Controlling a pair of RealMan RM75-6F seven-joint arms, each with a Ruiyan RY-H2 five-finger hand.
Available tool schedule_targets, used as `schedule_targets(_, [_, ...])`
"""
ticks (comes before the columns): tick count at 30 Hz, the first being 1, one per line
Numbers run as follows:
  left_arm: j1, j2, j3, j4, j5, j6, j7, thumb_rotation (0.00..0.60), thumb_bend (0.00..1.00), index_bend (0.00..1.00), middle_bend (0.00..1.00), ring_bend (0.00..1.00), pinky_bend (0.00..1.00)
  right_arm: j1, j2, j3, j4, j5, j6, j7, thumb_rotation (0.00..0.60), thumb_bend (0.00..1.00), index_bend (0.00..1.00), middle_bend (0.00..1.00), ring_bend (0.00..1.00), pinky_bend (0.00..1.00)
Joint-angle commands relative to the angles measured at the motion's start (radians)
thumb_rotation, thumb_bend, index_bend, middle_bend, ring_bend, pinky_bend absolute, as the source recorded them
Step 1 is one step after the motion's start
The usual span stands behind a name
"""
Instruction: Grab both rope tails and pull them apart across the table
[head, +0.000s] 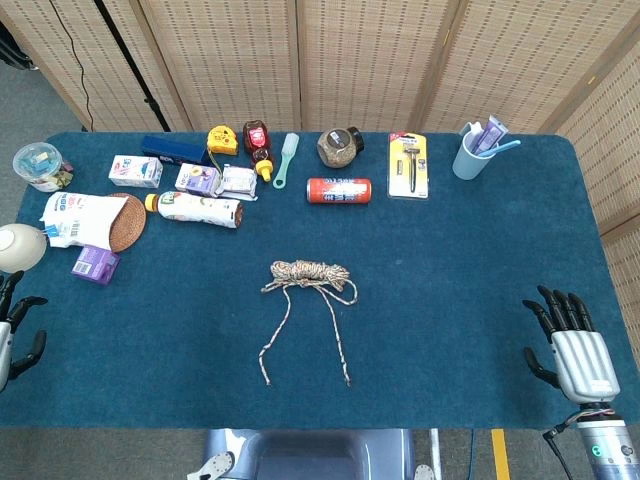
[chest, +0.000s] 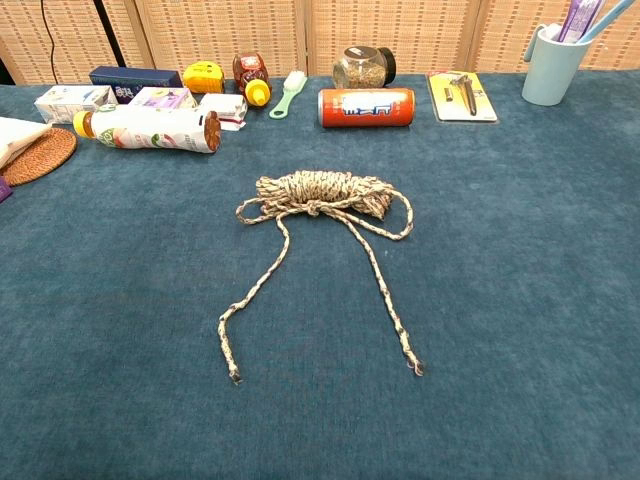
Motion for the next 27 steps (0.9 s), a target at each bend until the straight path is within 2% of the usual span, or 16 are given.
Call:
schedule_targets(1, [-0.006, 0.008, -0.003, -0.003, 0.008, -0.001, -0.006, 0.6, 0.4, 0.33, 0.08, 0.03, 0.0, 0.014, -0.001, 0.003, 0.009, -0.017, -0.01, 0.028, 0.6, 0.39, 0.25, 0.1, 0.05, 0.0])
schedule_targets(12, [-0.019, 0.038, -0.005, -0.018, 0.002, -0.026, -0.011, 0.6, 0.4, 0.34, 0.08, 0.03, 0.0, 0.058, 0.004, 0.009, 0.024, -0.061, -0.038, 0.08, 0.6, 0.39, 0.29, 0.12, 0.07, 0.0])
schedule_targets(27, [-0.028, 0.032, -0.006, -0.018, -0.009, -0.04, -0.011, 0.6, 0.4, 0.34, 0.08, 0.03, 0.0, 0.125, 0.013, 0.019, 0.026, -0.085, -0.093, 0.119, 0.6, 0.39, 0.37, 0.15, 0.09, 0.0])
